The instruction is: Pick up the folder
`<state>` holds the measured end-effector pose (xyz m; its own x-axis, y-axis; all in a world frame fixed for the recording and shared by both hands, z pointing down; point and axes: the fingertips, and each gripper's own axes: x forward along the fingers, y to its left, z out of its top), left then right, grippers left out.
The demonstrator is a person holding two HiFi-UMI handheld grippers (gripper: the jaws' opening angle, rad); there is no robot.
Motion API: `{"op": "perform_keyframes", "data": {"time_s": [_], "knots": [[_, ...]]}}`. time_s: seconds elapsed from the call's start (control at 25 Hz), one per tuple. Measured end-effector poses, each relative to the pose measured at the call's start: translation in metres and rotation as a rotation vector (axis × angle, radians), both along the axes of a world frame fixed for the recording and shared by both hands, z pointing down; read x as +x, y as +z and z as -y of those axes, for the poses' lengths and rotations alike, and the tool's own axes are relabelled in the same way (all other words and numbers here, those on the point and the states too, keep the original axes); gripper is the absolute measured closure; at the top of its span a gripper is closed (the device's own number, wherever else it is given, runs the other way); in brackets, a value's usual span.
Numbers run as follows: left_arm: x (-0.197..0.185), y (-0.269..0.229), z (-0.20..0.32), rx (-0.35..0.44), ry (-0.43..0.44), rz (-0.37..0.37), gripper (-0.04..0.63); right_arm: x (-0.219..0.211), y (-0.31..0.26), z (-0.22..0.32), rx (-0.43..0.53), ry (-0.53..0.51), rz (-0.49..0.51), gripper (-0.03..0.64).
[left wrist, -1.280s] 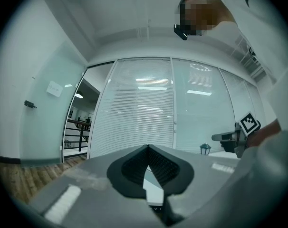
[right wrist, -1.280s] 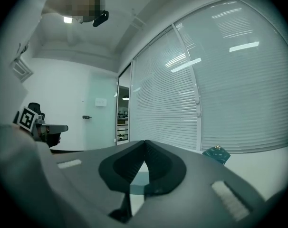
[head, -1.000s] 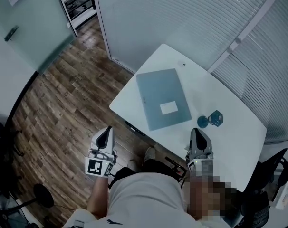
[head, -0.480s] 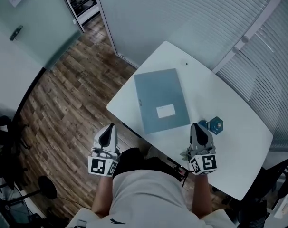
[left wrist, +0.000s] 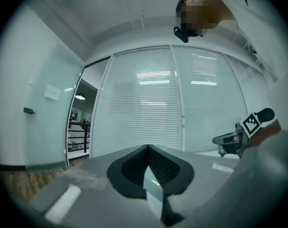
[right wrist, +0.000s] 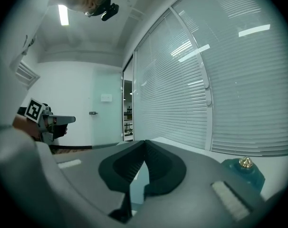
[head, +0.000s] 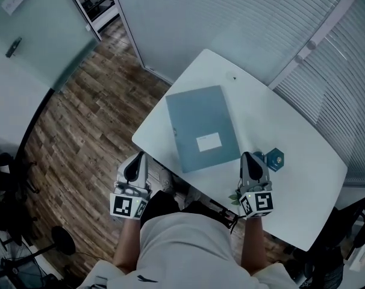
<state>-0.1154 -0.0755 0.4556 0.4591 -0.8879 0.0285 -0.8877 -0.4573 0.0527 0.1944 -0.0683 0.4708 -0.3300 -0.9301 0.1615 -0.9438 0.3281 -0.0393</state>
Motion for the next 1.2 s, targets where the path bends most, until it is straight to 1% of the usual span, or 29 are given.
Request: {"op": "perform_keyframes", "data": {"time_s": [0.12, 0.24, 0.36, 0.4, 0.44, 0.52, 0.56, 0.6, 0.68, 0.76, 0.84, 0.88, 1.0, 1.12, 1.2], "knots": [[-0.007, 0.007, 0.003, -0.016, -0.006, -0.008, 0.595, -0.003, 0.006, 0.009, -0.029, 0.006, -0.022, 0.617], [-0.013, 0.015, 0.007, -0.034, -0.012, -0.016, 0.595, -0.005, 0.017, 0.020, -0.078, 0.019, -0.060, 0.616], [-0.017, 0.016, 0.011, -0.036, -0.017, -0.021, 0.595, -0.006, 0.026, 0.032, -0.127, 0.034, -0.089, 0.615], [-0.018, 0.016, 0.013, -0.036, -0.017, -0.023, 0.595, -0.006, 0.030, 0.038, -0.149, 0.033, -0.092, 0.607], [-0.018, 0.016, 0.014, -0.036, -0.017, -0.024, 0.595, -0.008, 0.034, 0.045, -0.178, 0.029, -0.090, 0.581], [-0.019, 0.018, 0.016, -0.039, -0.013, -0.022, 0.595, -0.011, 0.047, 0.060, -0.256, 0.019, -0.072, 0.508], [-0.020, 0.020, 0.015, -0.043, -0.011, -0.019, 0.595, -0.013, 0.057, 0.068, -0.306, 0.011, -0.063, 0.498], [-0.021, 0.022, 0.015, -0.049, -0.010, -0.013, 0.595, -0.016, 0.069, 0.074, -0.365, -0.005, -0.062, 0.472], [-0.023, 0.026, 0.013, -0.060, -0.007, -0.003, 0.595, -0.024, 0.098, 0.084, -0.508, -0.047, -0.086, 0.410], [-0.023, 0.029, 0.012, -0.067, -0.005, -0.003, 0.595, -0.025, 0.123, 0.092, -0.647, -0.066, -0.133, 0.330], [-0.024, 0.030, 0.012, -0.070, -0.005, -0.005, 0.595, -0.023, 0.139, 0.102, -0.739, -0.063, -0.153, 0.273], [-0.025, 0.030, 0.012, -0.072, -0.006, -0.006, 0.595, -0.024, 0.144, 0.108, -0.774, -0.063, -0.134, 0.251], [-0.029, 0.031, 0.011, -0.076, -0.009, -0.005, 0.595, -0.028, 0.158, 0.125, -0.867, -0.070, -0.051, 0.217], [-0.032, 0.032, 0.011, -0.080, -0.009, -0.004, 0.595, -0.033, 0.170, 0.131, -0.974, -0.123, 0.004, 0.222], [-0.033, 0.034, 0.011, -0.083, -0.009, -0.003, 0.595, -0.035, 0.174, 0.131, -1.025, -0.164, 0.053, 0.221]]}}
